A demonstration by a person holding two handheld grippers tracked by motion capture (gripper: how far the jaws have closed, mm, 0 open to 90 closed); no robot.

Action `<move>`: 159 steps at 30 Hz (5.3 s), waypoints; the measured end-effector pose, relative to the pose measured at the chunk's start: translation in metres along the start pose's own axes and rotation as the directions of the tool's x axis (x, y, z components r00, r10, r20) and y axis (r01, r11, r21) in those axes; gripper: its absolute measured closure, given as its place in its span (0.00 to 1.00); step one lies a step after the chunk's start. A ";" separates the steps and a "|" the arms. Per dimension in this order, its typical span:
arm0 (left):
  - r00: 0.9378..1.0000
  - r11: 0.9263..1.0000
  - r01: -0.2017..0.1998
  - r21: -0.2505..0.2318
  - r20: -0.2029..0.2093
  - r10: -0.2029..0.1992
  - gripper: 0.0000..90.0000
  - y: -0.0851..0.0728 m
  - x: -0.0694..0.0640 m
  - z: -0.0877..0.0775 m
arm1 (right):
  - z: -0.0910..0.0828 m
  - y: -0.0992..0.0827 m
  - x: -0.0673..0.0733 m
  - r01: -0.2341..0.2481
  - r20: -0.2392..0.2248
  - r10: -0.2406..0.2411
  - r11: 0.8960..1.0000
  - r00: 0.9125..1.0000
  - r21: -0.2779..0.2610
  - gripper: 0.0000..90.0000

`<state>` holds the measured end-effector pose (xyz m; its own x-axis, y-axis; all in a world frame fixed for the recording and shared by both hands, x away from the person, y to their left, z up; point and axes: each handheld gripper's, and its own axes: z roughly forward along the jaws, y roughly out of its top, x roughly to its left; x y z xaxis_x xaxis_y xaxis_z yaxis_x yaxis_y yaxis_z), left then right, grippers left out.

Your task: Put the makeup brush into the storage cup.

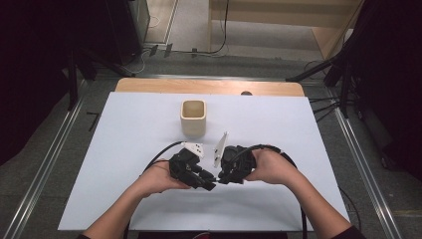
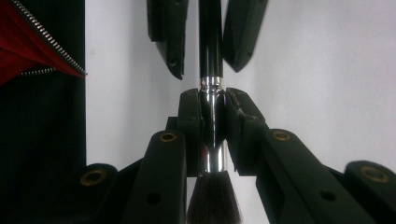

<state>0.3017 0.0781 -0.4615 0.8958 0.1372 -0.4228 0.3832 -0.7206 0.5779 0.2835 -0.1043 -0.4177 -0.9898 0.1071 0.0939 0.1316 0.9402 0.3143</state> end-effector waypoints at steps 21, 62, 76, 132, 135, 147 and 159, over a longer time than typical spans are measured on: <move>0.999 0.999 -0.028 0.029 0.025 0.028 0.88 0.000 -0.001 0.001 | 0.004 -0.005 0.000 0.056 -0.001 -0.056 0.998 0.998 -0.036 0.86; 0.997 0.997 0.064 -0.035 -0.031 -0.065 0.88 -0.010 0.004 -0.002 | -0.008 -0.023 0.009 -0.137 0.072 0.156 0.965 0.985 -0.225 0.18; 0.981 0.975 0.148 -0.163 -0.104 -0.166 0.88 -0.017 0.004 -0.012 | -0.016 -0.028 0.021 -0.166 0.124 0.208 0.945 0.970 -0.282 0.22; 0.916 0.802 0.268 -0.533 -0.116 -0.383 0.88 -0.053 -0.024 -0.003 | 0.022 -0.056 0.050 -0.377 0.100 0.448 0.837 0.889 -0.398 0.25; 0.916 0.790 0.268 -0.552 -0.109 -0.386 0.88 -0.053 -0.025 -0.002 | 0.021 -0.057 0.050 -0.384 0.099 0.458 0.830 0.884 -0.405 0.25; 0.905 0.727 0.266 -0.633 -0.097 -0.415 0.88 -0.059 -0.029 0.004 | 0.018 -0.057 0.051 -0.416 0.093 0.507 0.787 0.857 -0.455 0.25; 0.886 0.662 0.270 -0.700 -0.089 -0.455 0.88 -0.064 -0.033 0.012 | 0.016 -0.057 0.053 -0.449 0.086 0.558 0.740 0.825 -0.501 0.26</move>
<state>0.2449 0.1112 -0.4931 0.6390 0.5105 -0.5753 0.6527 0.0358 0.7567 0.2228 -0.1469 -0.4455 -0.7481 0.6410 0.1719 0.5688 0.4859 0.6636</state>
